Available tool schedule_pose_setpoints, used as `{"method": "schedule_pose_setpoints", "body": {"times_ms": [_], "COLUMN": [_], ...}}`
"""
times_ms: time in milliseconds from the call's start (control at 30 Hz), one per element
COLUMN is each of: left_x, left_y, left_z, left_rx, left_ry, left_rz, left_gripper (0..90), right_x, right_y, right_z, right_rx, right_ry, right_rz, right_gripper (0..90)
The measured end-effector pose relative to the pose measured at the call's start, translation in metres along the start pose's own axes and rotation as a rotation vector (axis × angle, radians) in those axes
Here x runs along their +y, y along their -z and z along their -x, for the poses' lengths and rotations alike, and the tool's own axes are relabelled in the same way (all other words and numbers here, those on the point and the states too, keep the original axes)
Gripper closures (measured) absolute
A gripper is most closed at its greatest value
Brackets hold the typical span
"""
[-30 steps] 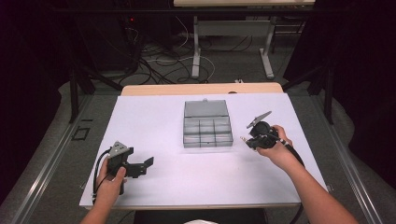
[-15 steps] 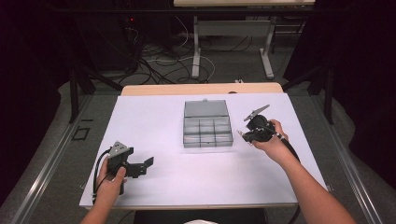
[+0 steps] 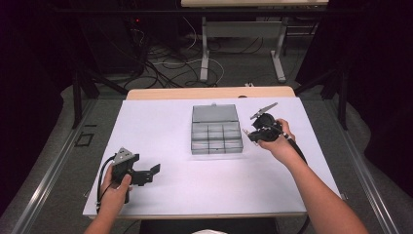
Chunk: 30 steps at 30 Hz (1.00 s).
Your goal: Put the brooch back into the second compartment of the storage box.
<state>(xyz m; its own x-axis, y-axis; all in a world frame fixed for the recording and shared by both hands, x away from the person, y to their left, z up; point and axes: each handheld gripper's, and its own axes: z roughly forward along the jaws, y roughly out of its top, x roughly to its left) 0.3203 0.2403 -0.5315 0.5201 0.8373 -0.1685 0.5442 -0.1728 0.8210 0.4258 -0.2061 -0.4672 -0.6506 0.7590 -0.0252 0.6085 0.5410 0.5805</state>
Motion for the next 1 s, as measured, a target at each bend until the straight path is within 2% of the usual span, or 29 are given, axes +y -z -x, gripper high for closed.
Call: {"method": "schedule_pose_setpoints", "body": {"times_ms": [200,233,700,1000], "left_x": [0.0,0.0,0.0,0.0], "left_y": [0.0,0.0,-0.001,-0.001], "left_z": [0.0,0.0,0.0,0.0], "left_rx": [-0.001,-0.001,-0.002,-0.001], "left_ry": [0.0,0.0,0.002,0.001], "left_rz": [0.0,0.0,0.003,0.003], "left_gripper": [3.0,3.0,3.0,3.0], "right_x": [0.01,0.011,0.027,0.04], "right_y": [-0.001,-0.003,-0.013,-0.021], "right_z": [-0.002,-0.002,-0.005,-0.008], "right_rx": [-0.007,-0.003,-0.01,-0.014], "right_ry": [0.0,-0.007,-0.006,-0.028], "right_rz": [0.003,0.02,0.017,0.025], "right_gripper": [81.0,81.0,81.0,80.9]}}
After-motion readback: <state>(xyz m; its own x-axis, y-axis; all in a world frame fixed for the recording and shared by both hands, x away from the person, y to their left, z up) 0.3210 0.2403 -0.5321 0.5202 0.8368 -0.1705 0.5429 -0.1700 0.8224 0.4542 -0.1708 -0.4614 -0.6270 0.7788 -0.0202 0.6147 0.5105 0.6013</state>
